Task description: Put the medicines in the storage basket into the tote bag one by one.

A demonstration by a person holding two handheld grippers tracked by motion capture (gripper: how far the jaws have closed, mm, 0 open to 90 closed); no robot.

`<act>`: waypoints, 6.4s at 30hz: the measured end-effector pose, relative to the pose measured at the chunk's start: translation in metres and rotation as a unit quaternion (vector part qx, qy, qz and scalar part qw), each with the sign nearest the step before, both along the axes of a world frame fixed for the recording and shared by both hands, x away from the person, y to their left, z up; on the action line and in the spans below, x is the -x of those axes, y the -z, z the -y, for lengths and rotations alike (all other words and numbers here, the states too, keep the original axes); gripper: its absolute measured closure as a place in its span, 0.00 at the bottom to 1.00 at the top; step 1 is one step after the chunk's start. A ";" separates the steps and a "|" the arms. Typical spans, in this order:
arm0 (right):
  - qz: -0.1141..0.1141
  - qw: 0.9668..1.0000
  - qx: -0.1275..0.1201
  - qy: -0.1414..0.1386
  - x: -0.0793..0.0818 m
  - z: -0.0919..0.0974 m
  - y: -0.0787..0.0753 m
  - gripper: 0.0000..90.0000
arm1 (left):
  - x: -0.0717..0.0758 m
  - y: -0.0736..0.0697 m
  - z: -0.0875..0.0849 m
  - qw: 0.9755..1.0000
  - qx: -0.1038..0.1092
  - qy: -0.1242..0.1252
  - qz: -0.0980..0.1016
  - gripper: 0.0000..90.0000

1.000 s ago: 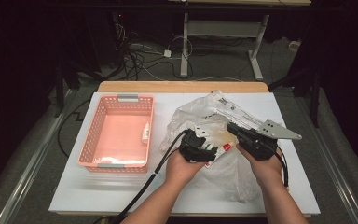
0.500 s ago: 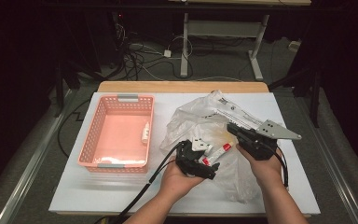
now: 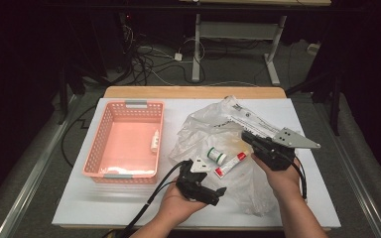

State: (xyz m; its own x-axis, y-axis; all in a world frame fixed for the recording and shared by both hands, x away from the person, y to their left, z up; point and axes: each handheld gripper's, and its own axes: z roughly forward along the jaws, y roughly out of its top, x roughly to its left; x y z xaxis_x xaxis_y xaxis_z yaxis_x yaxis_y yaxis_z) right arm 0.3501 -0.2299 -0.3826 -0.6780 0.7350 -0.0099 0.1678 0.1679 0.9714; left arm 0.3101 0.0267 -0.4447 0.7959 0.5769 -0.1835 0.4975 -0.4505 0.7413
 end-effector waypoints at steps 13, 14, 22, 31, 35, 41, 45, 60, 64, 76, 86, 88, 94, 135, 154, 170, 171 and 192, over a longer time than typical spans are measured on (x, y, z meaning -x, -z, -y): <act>-0.002 1.000 0.005 0.000 0.000 -0.001 0.002 1.00 | 0.023 -0.012 -0.031 1.000 -0.007 0.008 0.016 0.00; -0.002 1.000 0.005 0.000 0.000 -0.001 0.002 1.00 | 0.025 -0.013 -0.034 1.000 -0.007 0.006 0.016 0.00; -0.002 1.000 0.004 0.001 0.000 0.000 0.002 1.00 | 0.029 -0.021 -0.061 1.000 0.000 -0.021 0.023 0.00; -0.003 1.000 0.003 0.003 0.000 0.001 0.002 1.00 | 0.029 -0.033 -0.095 0.997 0.011 -0.065 0.039 0.00; -0.002 1.000 0.003 0.002 0.000 0.000 0.002 1.00 | 0.026 -0.037 -0.110 0.995 0.008 -0.091 0.049 0.00; 0.000 1.000 0.002 0.002 -0.001 0.001 0.001 1.00 | 0.020 -0.038 -0.133 0.991 -0.001 -0.128 0.050 0.00; -0.002 1.000 -0.001 0.004 -0.002 0.002 0.001 1.00 | 0.014 -0.037 -0.147 0.987 -0.003 -0.150 0.051 0.00; -0.002 1.000 0.006 0.001 -0.003 -0.002 0.002 1.00 | -0.022 -0.035 -0.171 0.979 0.012 -0.201 0.032 0.00; -0.001 1.000 0.004 0.002 -0.003 -0.001 0.002 1.00 | -0.032 -0.037 -0.169 0.978 0.008 -0.208 0.031 0.00; 0.004 1.000 -0.001 0.004 0.001 0.004 -0.002 1.00 | -0.072 -0.051 -0.167 0.976 -0.014 -0.216 0.017 0.01; 0.002 1.000 -0.002 0.005 0.000 0.005 -0.001 1.00 | -0.118 -0.032 -0.166 0.968 -0.069 -0.237 -0.053 0.14; 0.002 1.000 -0.003 0.004 0.000 0.005 -0.001 1.00 | -0.126 -0.027 -0.165 0.964 -0.086 -0.239 -0.078 0.17; 0.003 1.000 -0.001 0.004 0.000 0.005 -0.001 1.00 | -0.141 -0.014 -0.166 0.963 -0.071 -0.222 -0.132 0.26; 0.005 1.000 -0.004 0.005 0.002 0.006 -0.003 1.00 | -0.133 -0.020 -0.153 0.953 -0.164 -0.217 -0.134 0.65; 0.004 1.000 -0.004 0.003 0.002 0.004 -0.003 1.00 | -0.066 -0.040 -0.160 0.971 -0.111 -0.202 -0.063 0.65; 0.002 1.000 0.000 0.002 0.002 0.003 -0.002 1.00 | -0.022 -0.047 -0.155 0.982 -0.071 -0.171 -0.019 0.65; 0.003 1.000 0.000 0.002 0.002 0.002 -0.001 1.00 | -0.019 -0.048 -0.154 0.983 -0.068 -0.170 -0.016 0.65; 0.005 1.000 0.002 0.002 0.001 0.002 -0.001 1.00 | 0.034 -0.044 -0.095 0.997 -0.047 -0.061 0.014 0.65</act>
